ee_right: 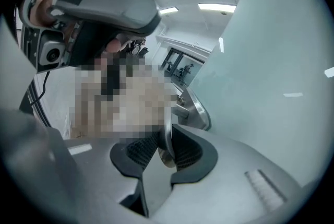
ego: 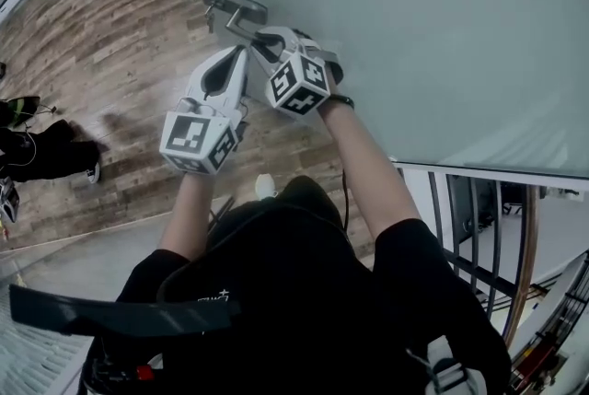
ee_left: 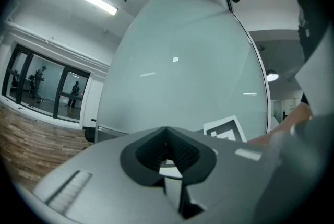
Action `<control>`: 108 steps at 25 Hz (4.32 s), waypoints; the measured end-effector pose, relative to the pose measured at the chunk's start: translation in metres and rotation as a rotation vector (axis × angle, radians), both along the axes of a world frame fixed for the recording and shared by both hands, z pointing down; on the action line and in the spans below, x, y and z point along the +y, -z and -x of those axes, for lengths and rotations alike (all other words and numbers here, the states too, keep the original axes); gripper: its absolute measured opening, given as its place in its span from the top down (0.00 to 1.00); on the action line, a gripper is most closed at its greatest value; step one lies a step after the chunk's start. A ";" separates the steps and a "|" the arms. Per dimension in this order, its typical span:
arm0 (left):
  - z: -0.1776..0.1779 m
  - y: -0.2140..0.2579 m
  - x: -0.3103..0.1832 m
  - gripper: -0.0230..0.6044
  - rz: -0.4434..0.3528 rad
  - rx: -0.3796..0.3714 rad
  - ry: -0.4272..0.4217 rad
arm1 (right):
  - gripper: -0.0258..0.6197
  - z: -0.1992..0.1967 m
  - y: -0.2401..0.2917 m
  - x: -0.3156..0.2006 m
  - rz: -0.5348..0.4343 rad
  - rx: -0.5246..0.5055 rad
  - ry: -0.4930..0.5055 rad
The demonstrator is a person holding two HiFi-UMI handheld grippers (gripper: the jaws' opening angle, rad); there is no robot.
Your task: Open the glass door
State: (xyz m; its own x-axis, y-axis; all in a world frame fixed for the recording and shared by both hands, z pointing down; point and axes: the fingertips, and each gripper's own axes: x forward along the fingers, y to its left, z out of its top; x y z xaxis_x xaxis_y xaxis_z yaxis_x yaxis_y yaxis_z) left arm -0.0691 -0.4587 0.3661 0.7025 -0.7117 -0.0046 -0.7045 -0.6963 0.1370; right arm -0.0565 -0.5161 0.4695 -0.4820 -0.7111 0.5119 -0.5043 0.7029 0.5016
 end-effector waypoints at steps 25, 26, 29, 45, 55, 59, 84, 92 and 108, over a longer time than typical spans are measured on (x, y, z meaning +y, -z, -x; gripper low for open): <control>-0.042 -0.008 -0.074 0.96 0.019 -0.018 0.032 | 0.84 -0.062 0.002 -0.092 -0.006 -0.021 -0.221; -0.038 -0.008 -0.071 0.96 0.015 -0.014 0.034 | 0.84 -0.059 0.004 -0.089 -0.013 -0.017 -0.231; -0.034 -0.007 -0.070 0.96 0.011 -0.011 0.047 | 0.84 -0.058 0.008 -0.087 -0.033 -0.008 -0.261; -0.113 -0.020 -0.154 0.96 0.043 -0.071 0.101 | 0.84 -0.148 -0.002 -0.169 -0.004 -0.054 -0.354; -0.143 -0.026 -0.198 0.96 0.041 -0.044 -0.026 | 0.84 -0.182 -0.015 -0.192 -0.003 -0.050 -0.412; -0.157 -0.023 -0.211 0.96 0.027 -0.033 -0.100 | 0.84 -0.196 -0.011 -0.197 -0.002 -0.040 -0.438; -0.224 -0.024 -0.258 0.96 0.016 -0.027 -0.392 | 0.83 -0.285 -0.011 -0.235 -0.023 -0.004 -0.608; -0.239 -0.030 -0.267 0.96 0.033 -0.022 -0.453 | 0.83 -0.305 -0.010 -0.241 -0.021 0.002 -0.653; -0.259 -0.032 -0.290 0.96 0.038 -0.035 -0.488 | 0.83 -0.350 -0.008 -0.252 -0.032 0.021 -0.734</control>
State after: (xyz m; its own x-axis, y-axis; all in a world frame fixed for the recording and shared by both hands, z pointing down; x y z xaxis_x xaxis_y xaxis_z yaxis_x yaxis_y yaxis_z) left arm 0.1896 -0.7487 0.3977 0.9532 -0.2990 0.0440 -0.3022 -0.9412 0.1507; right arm 0.2940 -0.7686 0.4780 0.1333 -0.8621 0.4890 -0.8297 0.1728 0.5308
